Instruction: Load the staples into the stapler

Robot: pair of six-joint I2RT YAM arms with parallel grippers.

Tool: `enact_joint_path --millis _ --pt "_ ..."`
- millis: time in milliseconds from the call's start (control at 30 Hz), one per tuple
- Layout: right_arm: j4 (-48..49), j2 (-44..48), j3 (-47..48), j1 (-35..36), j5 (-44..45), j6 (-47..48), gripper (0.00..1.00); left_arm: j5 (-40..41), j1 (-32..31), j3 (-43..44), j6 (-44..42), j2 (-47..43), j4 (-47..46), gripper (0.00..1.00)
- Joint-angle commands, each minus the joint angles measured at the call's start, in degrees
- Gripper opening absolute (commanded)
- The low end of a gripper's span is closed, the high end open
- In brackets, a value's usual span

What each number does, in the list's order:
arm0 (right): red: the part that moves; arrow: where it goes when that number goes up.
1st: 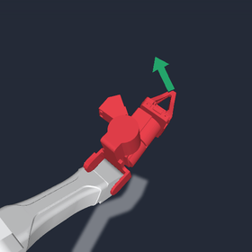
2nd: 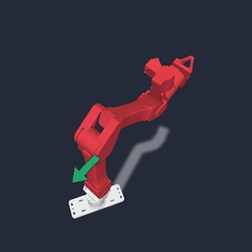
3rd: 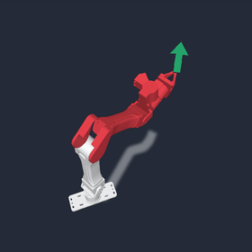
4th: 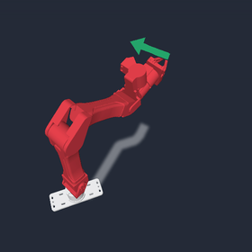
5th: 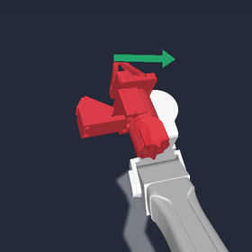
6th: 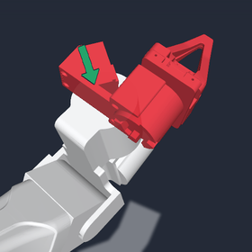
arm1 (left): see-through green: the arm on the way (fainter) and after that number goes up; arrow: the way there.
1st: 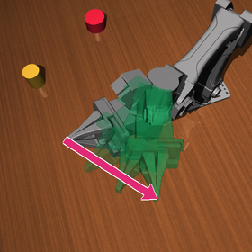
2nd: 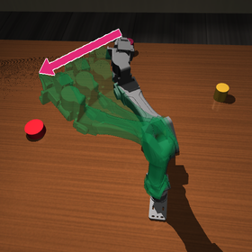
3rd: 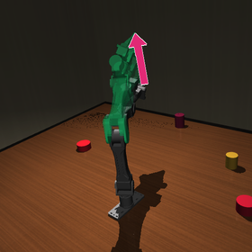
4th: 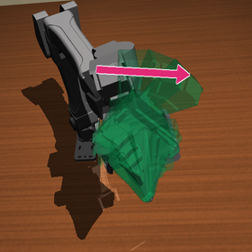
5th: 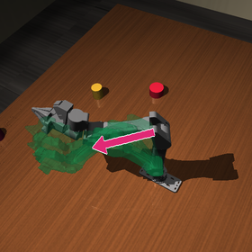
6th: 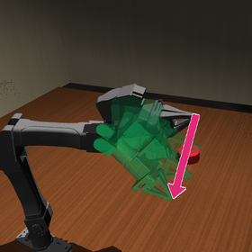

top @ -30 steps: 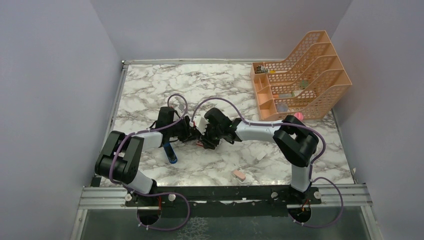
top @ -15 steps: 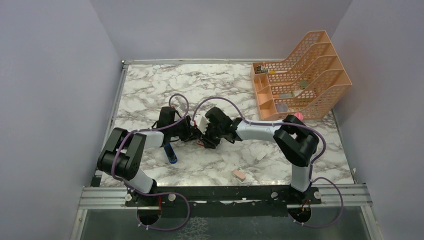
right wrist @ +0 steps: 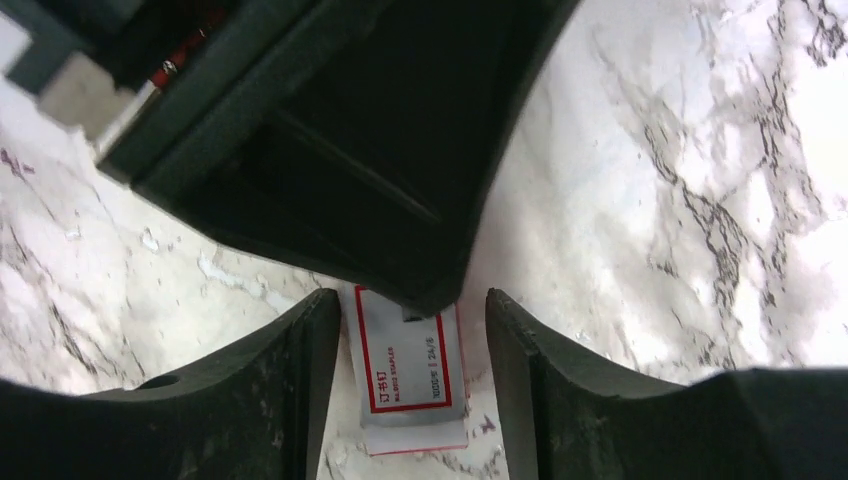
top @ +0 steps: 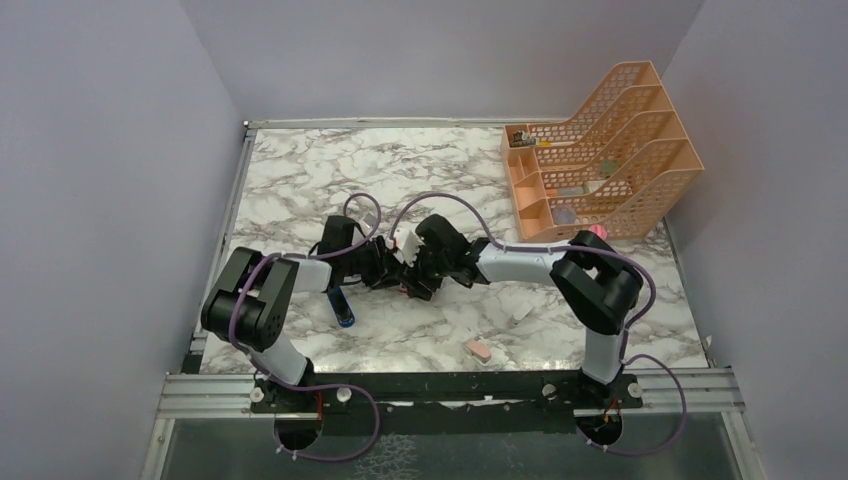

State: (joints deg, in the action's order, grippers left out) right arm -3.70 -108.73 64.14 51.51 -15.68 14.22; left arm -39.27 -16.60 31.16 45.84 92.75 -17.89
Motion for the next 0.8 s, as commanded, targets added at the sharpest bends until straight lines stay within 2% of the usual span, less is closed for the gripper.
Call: enact_joint_path --millis 0,200,333,400,533,667,767 --pt "5.36 5.49 -3.51 -0.87 1.97 -3.95 0.66 -0.46 0.35 1.67 -2.34 0.34 6.31 0.4" --pt "8.74 16.23 -10.17 -1.59 9.72 -15.98 0.77 1.11 1.04 2.42 -3.83 -1.01 8.57 0.47" --pt "6.91 20.6 -13.09 -1.87 14.02 -24.32 0.79 0.8 1.04 1.96 -3.75 -1.31 8.21 0.48" --pt "5.93 21.12 -14.0 -1.85 11.01 -22.79 0.78 0.94 1.04 1.75 -3.79 -1.32 8.23 0.48" --pt "8.04 20.19 -16.77 -1.85 5.2 -11.85 0.73 0.55 1.04 2.12 -4.13 -0.47 8.05 0.44" --pt "9.14 18.03 -17.54 -1.93 4.16 -3.28 0.66 0.0 1.04 3.38 -4.45 0.34 8.21 0.38" --pt "8.63 16.65 -16.86 -2.17 0.81 0.98 0.64 -0.87 1.05 4.77 -4.58 1.43 8.14 0.37"
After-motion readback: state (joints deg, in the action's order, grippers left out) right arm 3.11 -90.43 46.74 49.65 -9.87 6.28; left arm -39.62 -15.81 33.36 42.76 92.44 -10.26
